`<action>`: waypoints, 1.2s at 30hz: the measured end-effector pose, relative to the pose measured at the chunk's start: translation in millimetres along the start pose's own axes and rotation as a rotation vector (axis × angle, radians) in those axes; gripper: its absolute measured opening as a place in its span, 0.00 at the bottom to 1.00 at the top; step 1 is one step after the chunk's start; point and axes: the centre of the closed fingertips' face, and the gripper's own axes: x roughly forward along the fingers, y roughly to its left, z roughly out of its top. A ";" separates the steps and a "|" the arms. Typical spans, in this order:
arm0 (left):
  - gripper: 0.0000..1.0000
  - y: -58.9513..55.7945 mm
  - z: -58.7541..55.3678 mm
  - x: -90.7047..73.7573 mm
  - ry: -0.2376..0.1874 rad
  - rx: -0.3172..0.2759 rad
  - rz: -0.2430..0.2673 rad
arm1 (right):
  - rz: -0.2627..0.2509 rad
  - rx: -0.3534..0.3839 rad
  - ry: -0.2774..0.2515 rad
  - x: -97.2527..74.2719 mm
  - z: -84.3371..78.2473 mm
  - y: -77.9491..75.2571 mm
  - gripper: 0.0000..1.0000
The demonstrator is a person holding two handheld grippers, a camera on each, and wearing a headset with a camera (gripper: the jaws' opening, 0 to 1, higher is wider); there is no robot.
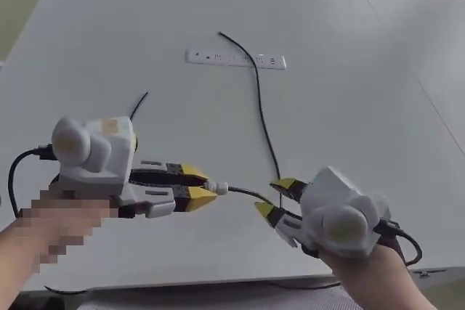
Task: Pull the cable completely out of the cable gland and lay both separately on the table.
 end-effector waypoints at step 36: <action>0.15 -3.2 4.5 1.9 -0.015 -0.012 -0.015 | -0.024 -0.187 -0.037 10.3 32.2 18.1 0.00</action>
